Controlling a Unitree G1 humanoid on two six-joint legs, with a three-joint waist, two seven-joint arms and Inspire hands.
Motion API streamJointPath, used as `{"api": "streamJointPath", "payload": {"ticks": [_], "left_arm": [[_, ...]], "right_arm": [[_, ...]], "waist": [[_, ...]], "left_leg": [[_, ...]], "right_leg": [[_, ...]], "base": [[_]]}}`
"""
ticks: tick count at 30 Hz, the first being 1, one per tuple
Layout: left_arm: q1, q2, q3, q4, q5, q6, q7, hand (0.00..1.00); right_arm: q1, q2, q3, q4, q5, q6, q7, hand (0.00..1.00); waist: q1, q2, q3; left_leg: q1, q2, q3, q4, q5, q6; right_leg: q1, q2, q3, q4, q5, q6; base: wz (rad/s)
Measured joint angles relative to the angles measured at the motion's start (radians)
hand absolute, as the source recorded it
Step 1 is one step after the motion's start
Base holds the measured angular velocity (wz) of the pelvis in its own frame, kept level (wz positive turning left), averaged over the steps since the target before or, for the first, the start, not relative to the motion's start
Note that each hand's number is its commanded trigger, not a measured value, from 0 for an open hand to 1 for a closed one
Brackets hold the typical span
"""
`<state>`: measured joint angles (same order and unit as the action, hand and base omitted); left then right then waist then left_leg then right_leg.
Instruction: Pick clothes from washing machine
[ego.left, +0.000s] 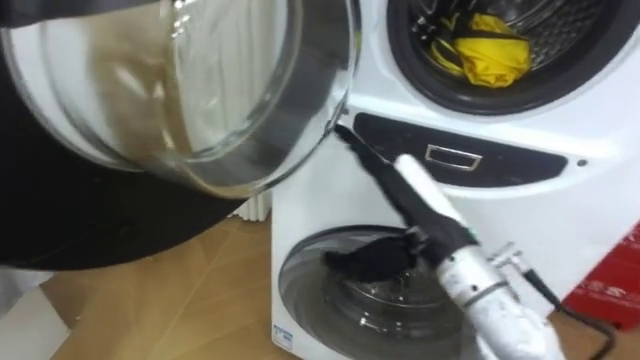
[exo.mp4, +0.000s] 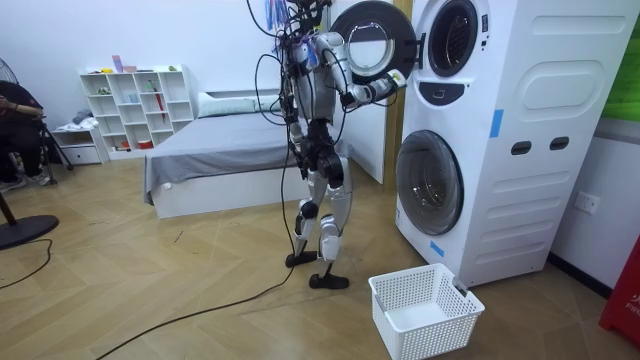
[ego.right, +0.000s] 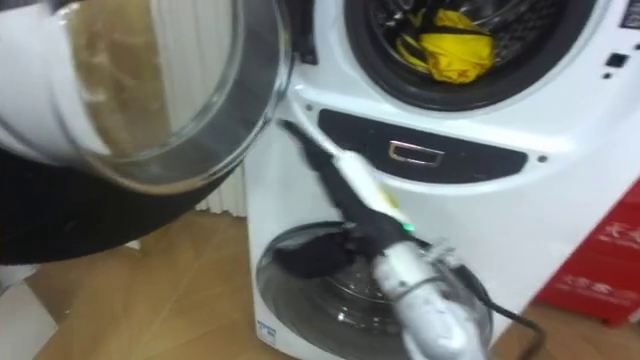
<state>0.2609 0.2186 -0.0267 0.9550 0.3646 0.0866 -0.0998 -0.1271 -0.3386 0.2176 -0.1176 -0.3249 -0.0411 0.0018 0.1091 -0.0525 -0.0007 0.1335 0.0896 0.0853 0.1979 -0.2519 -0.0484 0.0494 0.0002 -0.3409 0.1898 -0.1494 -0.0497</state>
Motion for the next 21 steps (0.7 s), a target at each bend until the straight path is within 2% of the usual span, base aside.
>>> {"api": "streamJointPath", "payload": {"ticks": [1,4,6,8,11,14,17,21], "left_arm": [[0.002,0.000,0.014,-0.006,0.000,0.002,-0.001,0.00],[0.004,0.000,0.042,-0.009,0.000,0.018,-0.003,0.00],[0.004,0.003,0.045,-0.011,-0.002,0.029,-0.003,0.00],[0.000,0.018,0.045,-0.012,-0.009,0.038,-0.003,0.00],[-0.002,0.033,0.067,-0.016,-0.003,0.039,-0.003,0.00],[0.001,0.038,0.069,-0.015,-0.002,0.044,-0.002,0.00],[0.009,0.038,0.073,-0.016,-0.002,0.045,0.000,0.00],[0.010,0.037,0.083,-0.016,-0.001,0.045,0.001,0.00]], "right_arm": [[0.000,-0.022,-0.041,0.000,-0.017,0.000,-0.011,0.00],[-0.002,-0.033,-0.140,0.000,-0.097,0.017,-0.053,0.00],[-0.004,-0.043,-0.169,-0.001,-0.126,0.032,-0.078,0.00],[-0.019,-0.086,-0.181,0.003,-0.137,0.058,-0.087,0.00],[-0.059,-0.102,-0.218,-0.007,-0.164,0.088,-0.086,0.00],[-0.121,-0.135,-0.242,-0.023,-0.174,0.099,-0.091,0.00],[-0.176,-0.149,-0.245,-0.056,-0.198,0.105,-0.111,0.00],[-0.204,-0.150,-0.245,-0.059,-0.218,0.106,-0.122,0.00]], "waist": [[-0.012,0.000,-0.0001],[-0.023,0.001,-0.0007],[-0.033,-0.004,-0.0005],[-0.060,-0.021,-0.0002],[-0.080,-0.053,-0.0028],[-0.079,-0.060,-0.0054],[-0.076,-0.056,-0.0026],[-0.070,-0.047,0.0002]], "left_leg": [[0.006,0.001,0.015,-0.002,0.000,0.000],[0.037,0.005,0.055,-0.015,0.000,0.000],[0.046,0.004,0.054,-0.020,0.000,0.000],[0.052,0.002,0.052,-0.028,0.000,0.000],[0.049,0.002,0.058,-0.029,0.000,0.000],[0.049,0.002,0.068,-0.030,0.000,0.000],[0.049,0.001,0.074,-0.030,0.000,0.000],[0.044,0.002,0.074,-0.030,0.000,0.000]], "right_leg": [[0.000,0.002,0.009,0.000,0.000,0.000],[0.001,0.009,0.045,0.013,-0.001,-0.001],[0.001,0.011,0.062,0.016,-0.001,-0.001],[-0.001,0.012,0.069,0.017,-0.002,0.000],[-0.008,0.015,0.080,0.017,-0.003,0.001],[-0.014,0.020,0.093,0.016,0.001,0.001],[-0.015,0.022,0.095,0.015,0.001,0.002],[-0.017,0.022,0.091,0.013,0.001,0.002]], "base": [[-0.27],[-0.38],[-0.29],[-0.09],[-0.04],[-0.14],[-0.02],[0.02]]}}
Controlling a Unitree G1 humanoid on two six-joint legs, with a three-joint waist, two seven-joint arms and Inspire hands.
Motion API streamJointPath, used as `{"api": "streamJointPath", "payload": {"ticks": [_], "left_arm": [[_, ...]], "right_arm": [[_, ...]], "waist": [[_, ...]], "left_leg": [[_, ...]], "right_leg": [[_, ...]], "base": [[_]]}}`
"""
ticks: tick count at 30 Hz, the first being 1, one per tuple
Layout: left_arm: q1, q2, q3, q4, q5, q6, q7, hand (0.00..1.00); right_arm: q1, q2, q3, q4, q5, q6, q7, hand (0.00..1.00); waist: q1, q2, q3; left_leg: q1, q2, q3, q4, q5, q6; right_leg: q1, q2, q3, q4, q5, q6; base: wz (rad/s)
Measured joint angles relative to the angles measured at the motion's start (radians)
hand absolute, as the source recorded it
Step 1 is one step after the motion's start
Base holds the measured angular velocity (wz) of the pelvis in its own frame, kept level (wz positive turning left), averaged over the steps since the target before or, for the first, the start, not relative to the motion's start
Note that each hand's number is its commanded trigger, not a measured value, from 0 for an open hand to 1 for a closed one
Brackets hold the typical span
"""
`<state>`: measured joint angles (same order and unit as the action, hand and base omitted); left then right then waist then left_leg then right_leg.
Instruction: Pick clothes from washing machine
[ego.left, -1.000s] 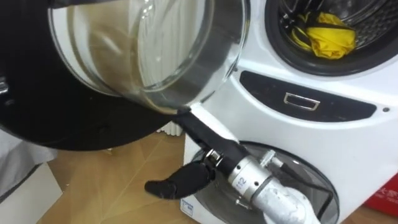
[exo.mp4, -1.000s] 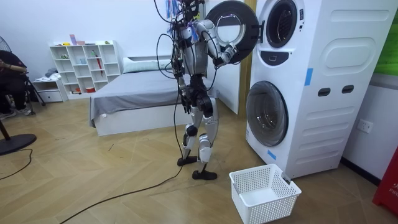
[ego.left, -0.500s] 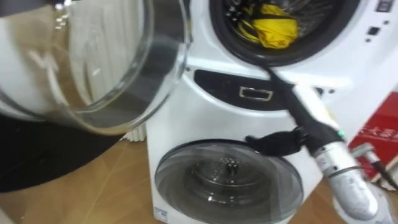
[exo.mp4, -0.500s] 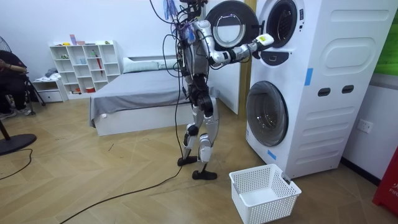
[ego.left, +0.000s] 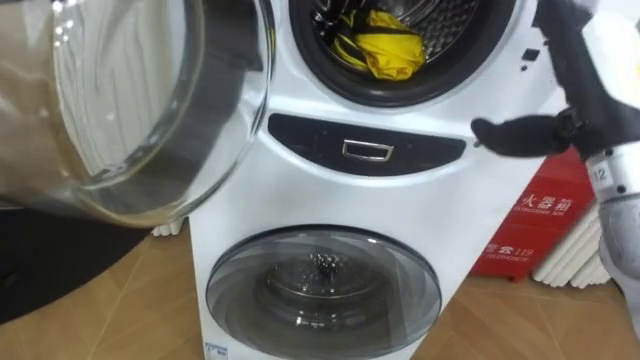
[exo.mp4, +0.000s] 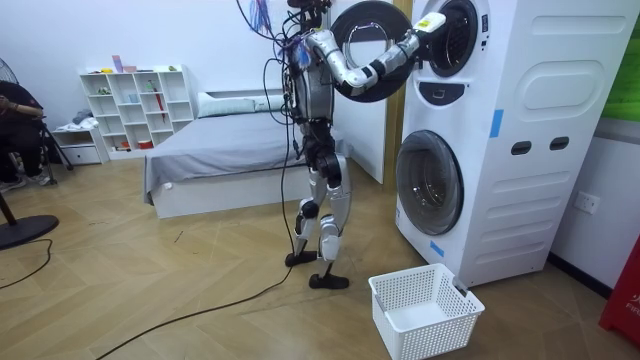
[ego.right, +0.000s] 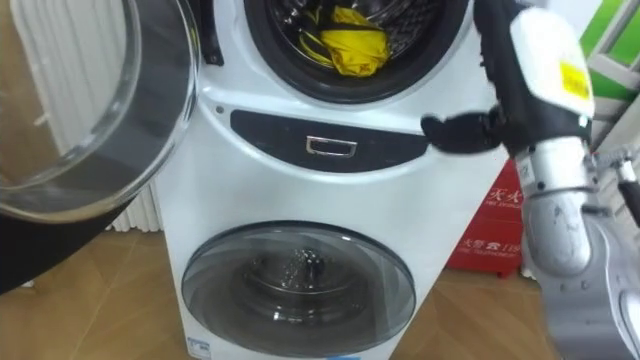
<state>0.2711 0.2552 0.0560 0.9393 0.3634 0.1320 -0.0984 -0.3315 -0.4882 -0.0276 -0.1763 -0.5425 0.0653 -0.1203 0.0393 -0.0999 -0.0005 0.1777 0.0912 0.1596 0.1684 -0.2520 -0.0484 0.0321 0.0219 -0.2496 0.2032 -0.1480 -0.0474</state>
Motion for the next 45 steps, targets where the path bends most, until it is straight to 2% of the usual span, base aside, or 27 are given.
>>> {"api": "streamJointPath", "payload": {"ticks": [6,9,12,14,16,18,20,21,22,23,24,25,27,29,30,31,32,33,34,35,39,40,41,42,43,44,45], "left_arm": [[-0.012,0.000,0.003,0.000,0.000,0.001,0.000,0.00],[-0.010,0.000,0.003,0.000,-0.001,0.001,0.000,0.00],[-0.010,0.002,0.002,0.000,-0.001,0.002,0.000,0.00],[-0.016,0.002,0.002,0.000,0.004,0.011,0.000,0.00],[-0.023,0.003,0.002,0.000,0.003,0.017,0.000,0.00],[-0.023,0.008,0.002,0.002,0.002,0.019,0.002,0.00],[-0.024,0.010,-0.003,0.002,0.001,0.025,0.010,0.00],[-0.023,0.009,-0.004,0.003,0.002,0.027,0.010,0.00],[-0.022,0.008,-0.004,0.004,0.002,0.030,0.010,0.00],[-0.025,0.009,-0.003,0.006,0.001,0.033,0.010,0.00],[-0.024,0.017,-0.002,0.005,0.001,0.036,0.010,0.00],[-0.024,0.019,-0.002,0.002,0.002,0.037,0.010,0.00],[-0.023,0.015,-0.003,0.001,0.002,0.036,0.006,0.00],[-0.007,0.014,0.000,-0.018,0.004,0.038,0.006,0.00],[-0.004,0.015,0.002,-0.018,0.003,0.038,0.006,0.00],[0.005,0.020,0.002,-0.015,0.001,0.037,0.007,0.00],[0.006,0.030,0.002,-0.004,-0.005,0.034,0.007,0.00],[0.007,0.037,0.003,0.005,-0.011,0.031,0.007,0.00],[0.004,0.040,0.015,0.026,-0.014,0.021,0.008,0.00],[0.005,0.037,0.020,0.035,-0.014,0.010,0.008,0.00],[0.009,0.023,0.019,0.031,-0.017,-0.020,0.008,0.00],[0.002,0.023,0.019,0.031,-0.018,-0.026,0.008,0.00],[0.000,0.023,0.019,0.031,-0.019,-0.029,0.008,0.00],[-0.002,0.023,0.019,0.032,-0.019,-0.030,0.008,0.00],[-0.009,0.025,0.019,0.032,-0.021,-0.034,0.008,0.00],[-0.021,0.033,0.019,0.032,-0.022,-0.042,0.010,0.00],[-0.027,0.034,0.019,0.032,-0.022,-0.046,0.013,0.00]], "right_arm": [[-0.001,-0.007,0.011,0.001,0.007,0.005,0.016,0.00],[-0.001,-0.007,0.037,0.001,0.021,0.026,0.035,0.00],[-0.001,-0.007,0.080,0.002,0.024,0.038,0.048,0.00],[-0.001,-0.006,0.097,0.011,0.004,0.043,0.065,0.00],[-0.003,-0.005,0.102,0.047,0.002,0.045,0.070,0.00],[-0.004,-0.005,0.124,0.079,-0.021,0.047,0.080,0.00],[-0.004,-0.003,0.169,0.109,-0.052,0.040,0.103,0.00],[-0.006,-0.003,0.176,0.120,-0.052,0.034,0.105,0.00],[-0.020,-0.001,0.190,0.149,-0.052,0.021,0.106,0.00],[-0.024,0.002,0.196,0.166,-0.053,0.019,0.107,0.00],[-0.024,0.019,0.203,0.197,-0.052,0.025,0.109,0.00],[-0.024,0.021,0.204,0.221,-0.034,0.025,0.114,0.00],[-0.026,0.019,0.203,0.252,-0.015,0.028,0.114,0.00],[-0.032,0.018,0.203,0.265,-0.021,0.031,0.110,0.00],[-0.034,0.018,0.202,0.264,-0.015,0.025,0.106,0.00],[-0.036,0.018,0.202,0.264,0.004,0.016,0.098,0.00],[-0.038,0.019,0.203,0.263,0.020,0.006,0.093,0.00],[-0.037,0.018,0.203,0.263,0.023,-0.001,0.093,0.00],[-0.038,0.017,0.202,0.255,0.024,-0.006,0.086,0.00],[-0.038,0.011,0.202,0.238,0.030,-0.016,0.076,0.00],[-0.035,0.011,0.199,0.150,0.028,-0.022,0.054,0.00],[-0.032,0.007,0.197,0.120,0.034,-0.032,0.049,0.00],[-0.012,-0.009,0.197,0.084,0.049,-0.053,0.055,0.00],[-0.001,-0.019,0.197,0.073,0.059,-0.067,0.056,0.00],[0.005,-0.028,0.202,0.051,0.075,-0.077,0.059,0.00],[0.006,-0.039,0.203,0.043,0.100,-0.083,0.066,0.00],[0.006,-0.047,0.203,0.043,0.104,-0.091,0.070,0.00]], "waist": [[0.039,0.013,0.0052],[0.052,0.014,0.0046],[0.056,0.004,0.0018],[0.072,-0.010,0.0017],[0.098,-0.017,0.0068],[0.133,-0.031,0.0111],[0.166,-0.033,0.0136],[0.173,-0.024,0.0189],[0.184,-0.004,0.0311],[0.185,-0.001,0.0313],[0.180,-0.001,0.0314],[0.183,-0.004,0.0290],[0.182,-0.011,0.0256],[0.193,-0.017,0.0189],[0.193,-0.014,0.0191],[0.193,-0.006,0.0195],[0.193,-0.009,0.0151],[0.193,-0.016,0.0103],[0.190,-0.029,0.0004],[0.185,-0.035,0.0008],[0.155,-0.035,0.0048],[0.148,-0.033,0.0065],[0.133,-0.025,0.0133],[0.130,-0.021,0.0159],[0.126,-0.015,0.0199],[0.125,-0.022,0.0221],[0.125,-0.023,0.0215]], "left_leg": [[-0.012,0.001,-0.001,0.000,0.000,0.000],[-0.010,0.002,-0.008,-0.001,0.000,0.000],[-0.010,0.002,-0.010,0.000,0.000,0.000],[-0.012,0.002,-0.026,0.007,0.000,0.000],[-0.016,0.004,-0.026,0.036,0.000,0.000],[-0.037,0.007,-0.026,0.117,-0.005,-0.005],[-0.137,0.036,-0.029,0.369,-0.017,-0.011],[-0.168,0.046,-0.034,0.439,-0.017,-0.011],[-0.224,0.072,-0.052,0.568,-0.014,-0.008],[-0.248,0.077,-0.066,0.621,-0.009,-0.006],[-0.288,0.079,-0.091,0.688,0.013,0.000],[-0.327,0.077,-0.114,0.738,0.034,0.003],[-0.387,0.045,-0.117,0.724,0.006,0.012],[-0.481,-0.014,-0.106,0.611,0.003,0.015],[-0.492,-0.023,-0.097,0.553,0.009,0.015],[-0.496,-0.038,-0.080,0.403,0.032,0.017],[-0.497,-0.052,-0.080,0.302,0.108,0.041],[-0.491,-0.058,-0.080,0.276,0.146,0.045],[-0.468,-0.074,-0.081,0.253,0.184,0.063],[-0.448,-0.089,-0.078,0.248,0.191,0.076],[-0.410,-0.126,-0.042,0.250,0.150,0.105],[-0.402,-0.141,-0.038,0.268,0.125,0.110],[-0.392,-0.143,-0.029,0.284,0.094,0.117],[-0.383,-0.146,-0.024,0.288,0.081,0.121],[-0.372,-0.160,-0.018,0.296,0.058,0.129],[-0.356,-0.165,0.004,0.294,0.049,0.140],[-0.347,-0.173,0.008,0.294,0.041,0.145]], "right_leg": [[-0.014,0.000,-0.001,0.005,0.000,0.000],[-0.013,0.000,-0.003,0.005,0.000,-0.001],[-0.013,0.001,-0.004,0.005,0.000,-0.001],[-0.011,-0.001,-0.019,0.010,-0.001,-0.001],[-0.007,-0.003,-0.026,0.022,-0.002,-0.003],[-0.005,-0.006,-0.028,0.038,-0.009,-0.012],[0.006,-0.007,-0.045,0.058,-0.024,-0.031],[0.011,-0.007,-0.048,0.067,-0.032,-0.036],[0.018,0.002,-0.047,0.092,-0.063,-0.043],[0.015,0.007,-0.051,0.112,-0.080,-0.048],[0.005,0.011,-0.049,0.140,-0.113,-0.051],[0.002,0.013,-0.051,0.155,-0.134,-0.068],[0.002,0.010,-0.048,0.165,-0.148,-0.076],[0.007,-0.002,-0.048,0.180,-0.166,-0.071],[0.013,-0.002,-0.049,0.180,-0.168,-0.069],[0.024,-0.002,-0.052,0.181,-0.180,-0.070],[0.034,-0.003,-0.042,0.192,-0.199,-0.066],[0.037,-0.006,-0.033,0.197,-0.210,-0.061],[0.042,-0.008,-0.009,0.198,-0.223,-0.048],[0.058,-0.019,0.006,0.193,-0.229,-0.040],[0.100,-0.063,0.025,0.175,-0.250,-0.012],[0.112,-0.075,0.029,0.187,-0.260,-0.003],[0.112,-0.090,0.040,0.230,-0.273,0.014],[0.102,-0.100,0.047,0.269,-0.277,0.021],[0.061,-0.126,0.046,0.394,-0.278,0.027],[-0.006,-0.164,0.058,0.540,-0.260,0.058],[-0.035,-0.183,0.062,0.605,-0.243,0.082]], "base": [[-0.01],[0.00],[0.01],[0.05],[0.00],[-0.15],[-0.22],[-0.11],[0.00],[0.22],[0.40],[0.48],[0.28],[0.00],[-0.15],[-0.30],[-0.34],[-0.33],[-0.30],[-0.28],[-0.13],[-0.11],[-0.14],[-0.12],[-0.18],[-0.18],[-0.27]]}}
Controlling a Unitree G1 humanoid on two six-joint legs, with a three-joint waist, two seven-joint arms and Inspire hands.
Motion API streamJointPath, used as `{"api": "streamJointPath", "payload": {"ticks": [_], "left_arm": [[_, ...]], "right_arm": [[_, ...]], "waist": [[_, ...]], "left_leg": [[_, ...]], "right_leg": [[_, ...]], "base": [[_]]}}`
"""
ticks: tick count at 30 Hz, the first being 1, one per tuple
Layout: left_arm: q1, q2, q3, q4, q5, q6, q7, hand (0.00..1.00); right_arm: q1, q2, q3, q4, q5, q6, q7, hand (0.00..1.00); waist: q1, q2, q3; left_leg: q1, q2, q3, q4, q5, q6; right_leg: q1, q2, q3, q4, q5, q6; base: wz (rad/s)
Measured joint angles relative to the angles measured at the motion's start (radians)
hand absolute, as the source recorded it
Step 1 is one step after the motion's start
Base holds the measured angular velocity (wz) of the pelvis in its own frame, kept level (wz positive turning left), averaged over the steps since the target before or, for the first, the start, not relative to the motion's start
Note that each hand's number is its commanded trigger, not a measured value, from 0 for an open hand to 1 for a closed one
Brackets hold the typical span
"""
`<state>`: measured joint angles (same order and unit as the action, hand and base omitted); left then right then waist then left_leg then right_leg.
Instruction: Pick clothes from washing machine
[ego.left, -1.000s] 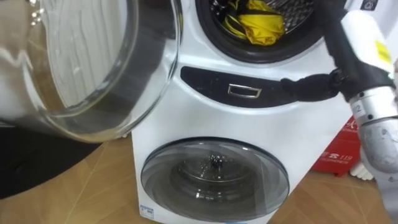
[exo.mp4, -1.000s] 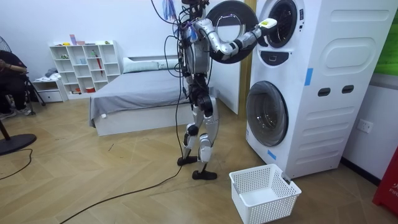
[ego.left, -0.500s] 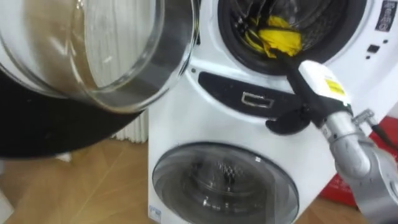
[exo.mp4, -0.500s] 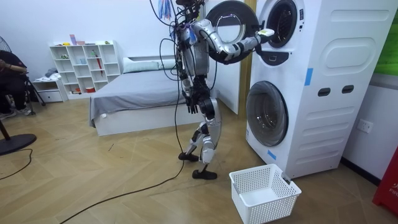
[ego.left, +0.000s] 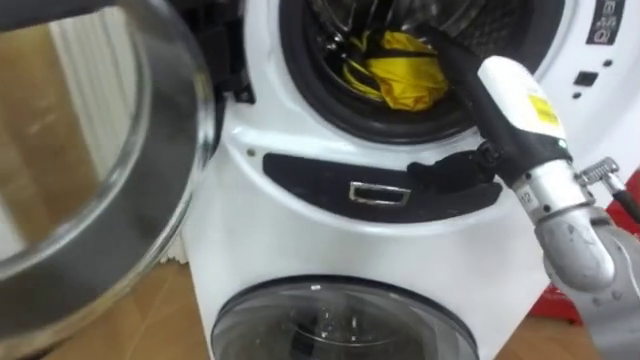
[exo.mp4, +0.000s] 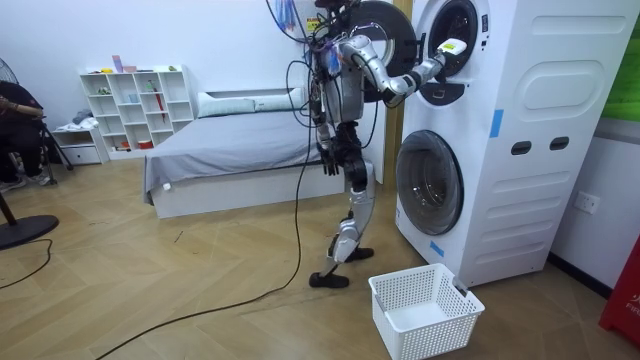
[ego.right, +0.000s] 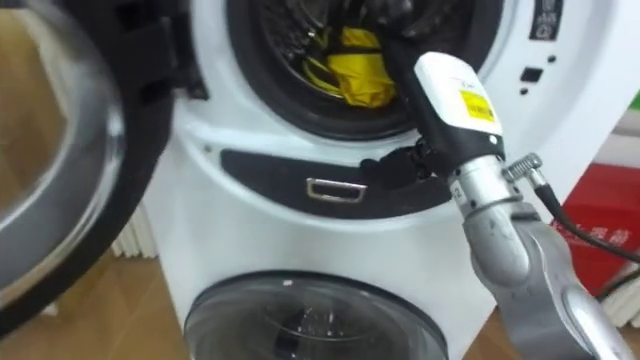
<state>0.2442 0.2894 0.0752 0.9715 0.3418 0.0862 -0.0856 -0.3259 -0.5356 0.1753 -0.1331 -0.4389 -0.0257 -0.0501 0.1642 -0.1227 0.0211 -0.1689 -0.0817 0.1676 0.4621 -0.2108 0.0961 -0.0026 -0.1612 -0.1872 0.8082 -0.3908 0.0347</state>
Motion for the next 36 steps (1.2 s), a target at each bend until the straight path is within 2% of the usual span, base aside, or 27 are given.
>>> {"api": "streamJointPath", "payload": {"ticks": [1,2,3,4,5,6,7,8,9,10,11,12,14,15,16,18,21,23,26,28,30,32,34,36], "left_arm": [[-0.009,0.000,0.000,0.000,0.000,-0.007,0.008,0.00],[-0.020,0.000,0.000,0.001,0.000,-0.009,0.010,0.00],[-0.027,0.000,-0.001,0.002,-0.001,-0.011,0.012,0.00],[-0.034,0.003,-0.001,0.002,-0.002,-0.015,0.019,0.00],[-0.037,0.004,-0.004,0.003,-0.007,-0.015,0.031,0.00],[-0.041,0.004,-0.004,0.006,-0.013,-0.015,0.033,0.00],[-0.054,0.004,-0.003,0.010,-0.028,-0.015,0.035,0.00],[-0.053,0.001,-0.003,0.007,-0.030,-0.016,0.037,0.00],[-0.053,0.000,-0.005,0.006,-0.031,-0.020,0.038,0.00],[-0.057,0.000,-0.014,0.005,-0.033,-0.026,0.038,0.00],[-0.048,0.001,-0.019,0.012,-0.034,-0.027,0.038,0.00],[-0.044,0.001,-0.019,0.013,-0.034,-0.027,0.039,0.00],[-0.024,0.003,-0.017,0.013,-0.029,-0.026,0.039,0.00],[-0.017,0.002,-0.016,0.016,-0.025,-0.026,0.040,0.00],[-0.008,0.002,-0.008,0.029,-0.025,-0.024,0.040,0.00],[0.017,0.001,0.011,0.032,-0.023,-0.022,0.040,0.00],[0.038,-0.005,0.020,0.030,-0.022,-0.003,0.039,0.00],[0.041,-0.006,0.020,0.027,-0.020,0.003,0.037,0.00],[0.046,-0.008,0.019,0.019,-0.019,0.012,0.037,0.00],[0.040,-0.018,0.019,0.018,-0.019,0.023,0.035,0.00],[0.040,-0.025,0.019,0.013,-0.019,0.025,0.035,0.00],[0.041,-0.032,0.019,0.013,-0.021,0.027,0.035,0.00],[0.039,-0.036,0.019,0.013,-0.020,0.031,0.035,0.00],[0.026,-0.034,0.019,0.007,-0.018,0.031,0.038,0.00]], "right_arm": [[0.000,-0.009,0.000,0.003,-0.005,-0.010,0.006,0.00],[0.002,-0.005,0.000,0.009,-0.020,-0.013,-0.002,0.00],[0.002,-0.005,0.000,0.017,-0.023,-0.016,-0.009,0.00],[0.026,-0.003,-0.002,0.017,-0.033,-0.028,-0.025,0.00],[0.045,-0.003,-0.002,0.009,-0.037,-0.044,-0.033,0.00],[0.045,-0.002,0.000,0.008,-0.036,-0.051,-0.033,0.00],[0.046,-0.001,0.004,0.004,-0.035,-0.055,-0.032,0.00],[0.056,-0.001,0.004,-0.005,-0.035,-0.056,-0.032,0.00],[0.057,0.000,0.006,-0.005,-0.027,-0.061,-0.031,0.00],[0.057,0.000,0.015,-0.006,0.006,-0.062,-0.032,0.00],[0.058,0.000,0.028,-0.012,0.031,-0.060,-0.032,0.00],[0.058,-0.002,0.032,-0.015,0.044,-0.060,-0.031,0.00],[0.058,-0.002,0.034,-0.040,0.099,-0.060,-0.012,0.00],[0.058,-0.002,0.034,-0.046,0.106,-0.060,-0.004,0.00],[0.057,-0.002,0.033,-0.067,0.143,-0.042,0.012,0.00],[0.054,-0.002,0.022,-0.087,0.216,-0.029,0.036,0.00],[0.022,-0.001,0.002,-0.085,0.325,-0.028,0.053,0.00],[-0.041,-0.001,-0.006,-0.059,0.382,-0.026,0.053,0.00],[-0.087,-0.002,-0.013,-0.042,0.450,-0.032,0.050,0.00],[-0.121,-0.001,-0.013,-0.030,0.501,-0.030,0.050,0.00],[-0.136,-0.001,-0.014,-0.029,0.530,-0.030,0.051,0.00],[-0.135,-0.001,-0.024,-0.031,0.577,-0.035,0.051,0.00],[-0.135,-0.001,-0.043,-0.041,0.614,-0.053,0.051,0.00],[-0.135,-0.003,-0.054,-0.038,0.642,-0.054,0.050,0.00]], "waist": [[0.000,0.003,0.0021],[-0.002,0.017,0.0079],[-0.002,0.021,0.0071],[-0.017,0.029,0.0055],[-0.036,0.034,0.0050],[-0.038,0.034,0.0050],[-0.050,0.033,0.0051],[-0.060,0.034,0.0048],[-0.065,0.033,0.0047],[-0.069,0.032,0.0038],[-0.080,0.034,-0.0026],[-0.079,0.034,-0.0050],[-0.081,0.028,-0.0097],[-0.081,0.029,-0.0104],[-0.080,0.029,-0.0107],[-0.070,0.029,-0.0129],[-0.029,0.026,-0.0158],[-0.015,0.019,-0.0208],[0.007,0.018,-0.0214],[0.007,0.019,-0.0203],[0.007,0.019,-0.0196],[0.000,0.026,-0.0148],[-0.025,0.033,-0.0121],[-0.028,0.034,-0.0117]], "left_leg": [[0.025,-0.005,0.016,0.001,-0.013,0.005],[0.049,-0.003,0.018,0.002,-0.033,0.007],[0.064,-0.002,0.013,-0.001,-0.038,0.007],[0.086,-0.001,-0.017,-0.012,-0.046,0.013],[0.094,0.003,-0.041,-0.019,-0.048,0.017],[0.094,0.008,-0.041,-0.021,-0.050,0.017],[0.091,0.018,-0.043,-0.021,-0.053,0.018],[0.093,0.025,-0.050,-0.021,-0.053,0.021],[0.096,0.027,-0.052,-0.020,-0.055,0.020],[0.104,0.029,-0.052,-0.017,-0.065,0.011],[0.108,0.032,-0.062,-0.011,-0.072,0.005],[0.111,0.036,-0.064,-0.013,-0.072,0.000],[0.114,0.048,-0.065,-0.020,-0.064,-0.018],[0.114,0.053,-0.067,-0.020,-0.065,-0.021],[0.113,0.060,-0.071,-0.020,-0.069,-0.020],[0.108,0.078,-0.072,-0.020,-0.071,-0.028],[0.105,0.093,-0.073,-0.015,-0.076,-0.041],[0.104,0.101,-0.093,-0.001,-0.083,-0.054],[0.113,0.107,-0.120,0.016,-0.097,-0.071],[0.111,0.105,-0.158,0.013,-0.097,-0.074],[0.111,0.103,-0.176,-0.002,-0.093,-0.075],[0.128,0.104,-0.188,-0.028,-0.089,-0.078],[0.132,0.104,-0.192,-0.045,-0.083,-0.080],[0.148,0.102,-0.192,-0.080,-0.072,-0.083]], "right_leg": [[-0.033,-0.021,0.016,0.101,0.048,0.009],[-0.045,-0.019,0.024,0.154,0.105,0.004],[-0.051,-0.019,0.023,0.175,0.136,0.002],[-0.063,-0.007,0.023,0.205,0.180,0.000],[-0.099,0.014,0.031,0.191,0.144,0.003],[-0.126,0.028,0.036,0.174,0.118,0.001],[-0.171,0.050,0.038,0.105,0.087,-0.005],[-0.195,0.076,0.053,-0.013,0.082,-0.006],[-0.195,0.086,0.062,-0.087,0.084,-0.007],[-0.193,0.112,0.102,-0.239,0.106,-0.010],[-0.181,0.121,0.108,-0.286,0.150,-0.032],[-0.173,0.128,0.108,-0.301,0.156,-0.042],[-0.156,0.133,0.083,-0.347,0.209,-0.068],[-0.151,0.135,0.077,-0.358,0.218,-0.073],[-0.145,0.140,0.066,-0.374,0.225,-0.076],[-0.138,0.151,0.052,-0.398,0.227,-0.078],[-0.137,0.155,0.028,-0.402,0.225,-0.082],[-0.121,0.156,0.003,-0.401,0.217,-0.094],[-0.092,0.163,-0.022,-0.403,0.206,-0.112],[-0.067,0.162,-0.066,-0.432,0.205,-0.114],[-0.056,0.162,-0.085,-0.450,0.205,-0.113],[-0.025,0.163,-0.113,-0.487,0.206,-0.113],[-0.012,0.165,-0.124,-0.507,0.208,-0.116],[-0.003,0.165,-0.127,-0.526,0.212,-0.122]], "base": [[-0.24],[-0.20],[0.00],[0.06],[0.00],[-0.09],[-0.06],[0.07],[0.09],[0.14],[0.11],[0.08],[-0.04],[0.00],[0.00],[-0.04],[-0.03],[0.35],[0.35],[0.53],[0.36],[0.31],[0.30],[0.15]]}}
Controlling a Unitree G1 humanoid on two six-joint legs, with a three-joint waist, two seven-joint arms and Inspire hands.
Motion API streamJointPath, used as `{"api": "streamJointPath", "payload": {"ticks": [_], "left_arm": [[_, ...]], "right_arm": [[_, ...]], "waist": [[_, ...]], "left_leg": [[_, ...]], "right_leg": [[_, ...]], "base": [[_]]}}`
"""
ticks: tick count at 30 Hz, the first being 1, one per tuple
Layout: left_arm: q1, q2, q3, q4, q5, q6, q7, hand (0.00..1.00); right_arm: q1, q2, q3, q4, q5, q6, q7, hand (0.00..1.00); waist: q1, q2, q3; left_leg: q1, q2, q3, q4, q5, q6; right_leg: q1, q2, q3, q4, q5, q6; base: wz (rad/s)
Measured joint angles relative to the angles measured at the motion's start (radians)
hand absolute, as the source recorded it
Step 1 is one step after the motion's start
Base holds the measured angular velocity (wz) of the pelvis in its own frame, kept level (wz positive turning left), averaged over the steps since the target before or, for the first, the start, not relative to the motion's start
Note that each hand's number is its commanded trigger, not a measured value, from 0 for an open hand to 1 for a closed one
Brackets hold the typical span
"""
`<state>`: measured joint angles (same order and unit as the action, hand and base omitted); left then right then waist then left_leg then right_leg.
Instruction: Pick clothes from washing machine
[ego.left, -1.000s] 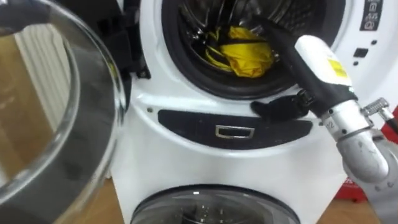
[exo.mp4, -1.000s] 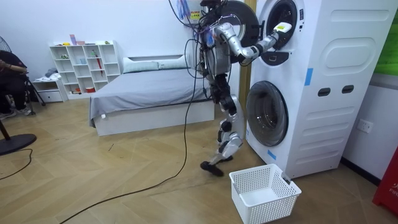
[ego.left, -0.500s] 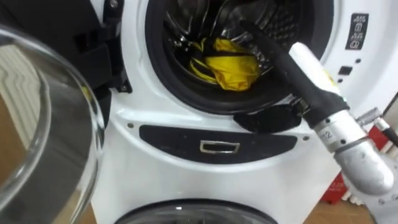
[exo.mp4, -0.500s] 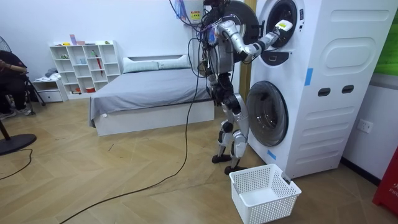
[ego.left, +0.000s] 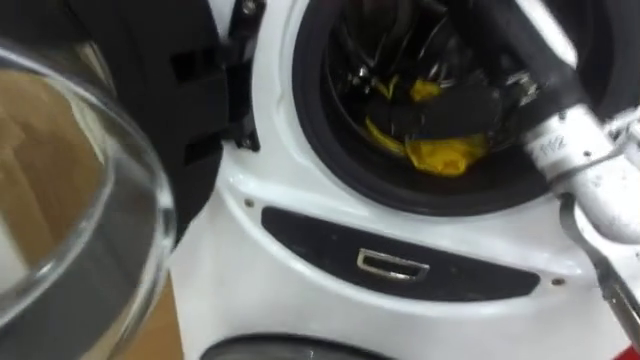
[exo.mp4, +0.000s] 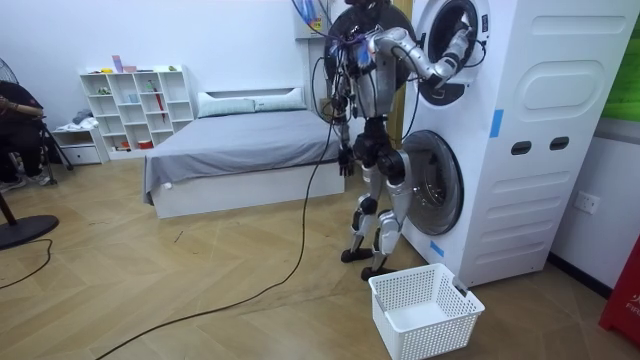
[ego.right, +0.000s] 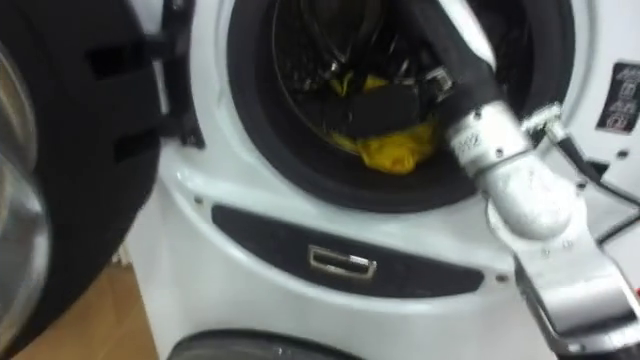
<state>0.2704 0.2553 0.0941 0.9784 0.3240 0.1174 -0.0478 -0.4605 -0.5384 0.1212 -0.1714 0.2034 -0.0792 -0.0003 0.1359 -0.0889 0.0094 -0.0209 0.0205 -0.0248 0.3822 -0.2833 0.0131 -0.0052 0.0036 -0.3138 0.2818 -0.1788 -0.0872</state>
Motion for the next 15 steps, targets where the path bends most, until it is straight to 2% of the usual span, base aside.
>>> {"api": "streamJointPath", "payload": {"ticks": [2,4,7,9,14,15], "left_arm": [[-0.012,-0.001,-0.002,-0.001,-0.001,-0.001,0.005,0.00],[-0.019,0.000,-0.010,-0.002,-0.001,-0.001,0.013,0.00],[-0.027,-0.001,-0.031,-0.018,-0.001,-0.004,0.024,0.00],[-0.027,-0.001,-0.038,-0.018,-0.001,-0.008,0.026,0.00],[-0.004,-0.002,-0.037,-0.017,0.002,0.002,0.028,0.00],[0.002,-0.002,-0.037,-0.017,0.000,0.008,0.019,0.00]], "right_arm": [[0.010,0.006,0.012,-0.041,-0.003,-0.017,0.012,0.00],[0.014,0.007,0.017,-0.053,-0.004,-0.025,0.018,0.00],[0.018,0.026,0.018,-0.052,-0.012,-0.028,0.027,0.00],[0.018,0.025,0.017,-0.040,-0.023,-0.029,0.026,0.00],[0.019,0.024,0.015,-0.037,-0.238,0.003,0.019,0.00],[0.020,0.024,0.016,-0.037,-0.317,0.012,0.018,0.00]], "waist": [[-0.028,0.009,0.0031],[-0.036,0.013,0.0051],[-0.046,0.019,0.0028],[-0.046,0.021,0.0012],[-0.045,0.025,-0.0052],[-0.046,0.026,-0.0086]], "left_leg": [[0.017,0.001,-0.010,-0.015,0.001,-0.001],[0.029,0.001,-0.009,-0.025,0.001,-0.001],[0.050,-0.001,-0.003,-0.041,0.003,0.002],[0.053,-0.003,0.001,-0.049,0.005,0.006],[0.066,-0.014,0.009,-0.075,0.014,0.015],[0.067,-0.016,0.009,-0.079,0.015,0.016]], "right_leg": [[0.031,0.001,-0.025,-0.029,0.003,0.000],[0.043,0.002,-0.027,-0.039,0.003,0.001],[0.060,0.003,-0.018,-0.046,0.007,0.008],[0.060,0.000,-0.015,-0.047,0.009,0.012],[0.057,-0.007,-0.003,-0.046,0.006,0.021],[0.056,-0.009,-0.004,-0.048,0.006,0.022]], "base": [[0.16],[0.04],[-0.04],[-0.08],[0.00],[0.00]]}}
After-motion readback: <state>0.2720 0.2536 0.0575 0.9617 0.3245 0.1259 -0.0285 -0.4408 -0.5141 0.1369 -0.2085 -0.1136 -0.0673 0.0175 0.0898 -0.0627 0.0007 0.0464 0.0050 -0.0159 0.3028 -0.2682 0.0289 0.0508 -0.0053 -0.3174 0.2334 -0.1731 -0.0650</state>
